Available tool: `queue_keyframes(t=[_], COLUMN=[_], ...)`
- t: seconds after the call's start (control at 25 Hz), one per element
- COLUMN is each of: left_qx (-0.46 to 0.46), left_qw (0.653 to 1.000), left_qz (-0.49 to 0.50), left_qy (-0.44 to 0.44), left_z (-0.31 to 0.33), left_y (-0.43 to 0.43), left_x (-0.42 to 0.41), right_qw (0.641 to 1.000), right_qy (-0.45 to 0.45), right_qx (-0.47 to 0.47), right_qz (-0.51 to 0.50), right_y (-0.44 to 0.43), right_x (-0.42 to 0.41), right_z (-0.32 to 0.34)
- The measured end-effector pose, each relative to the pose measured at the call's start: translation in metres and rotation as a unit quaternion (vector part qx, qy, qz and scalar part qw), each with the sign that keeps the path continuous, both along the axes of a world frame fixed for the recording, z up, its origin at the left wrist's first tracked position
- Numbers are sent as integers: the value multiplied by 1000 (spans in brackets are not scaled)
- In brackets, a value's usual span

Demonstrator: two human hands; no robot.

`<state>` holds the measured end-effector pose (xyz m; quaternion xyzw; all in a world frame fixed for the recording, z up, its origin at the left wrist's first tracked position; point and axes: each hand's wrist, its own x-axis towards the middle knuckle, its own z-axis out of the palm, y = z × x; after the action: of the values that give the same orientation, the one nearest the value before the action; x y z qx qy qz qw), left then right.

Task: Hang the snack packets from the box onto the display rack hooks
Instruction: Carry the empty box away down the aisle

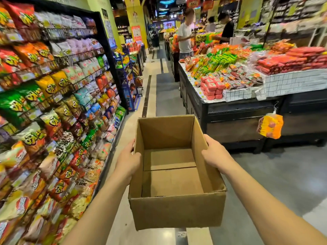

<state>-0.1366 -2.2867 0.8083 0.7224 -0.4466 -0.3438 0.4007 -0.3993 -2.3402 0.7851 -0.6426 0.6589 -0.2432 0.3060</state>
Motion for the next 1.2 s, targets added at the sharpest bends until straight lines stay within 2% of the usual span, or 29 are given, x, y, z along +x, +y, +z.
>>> queue_keyframes(t=[0.32,0.56,0.72,0.92,1.2], left_qx=[19,28,25,30,51], left_qw=[997,973,946,908,855], left_qz=[-75,-226,-322,-412,-511], left_qy=[-10,-23,-34,-69,-74], left_z=[-29,-54,-64,-82,-155], left_y=[-170,-310,-384,-429,-454], left_x=[-37,-76,-125,-215,-354], right_qw=[996,976,953,912,857], right_qy=[5,20,-13,-43,-51], right_qx=[24,42,41,27,47], right_qz=[-90,-214,-301,-408,-511], right_y=[-117,-188,-213,-210,-190], right_x=[-38,-74,-109,-167,-261], right_z=[-25,-46,-60,-82,-144])
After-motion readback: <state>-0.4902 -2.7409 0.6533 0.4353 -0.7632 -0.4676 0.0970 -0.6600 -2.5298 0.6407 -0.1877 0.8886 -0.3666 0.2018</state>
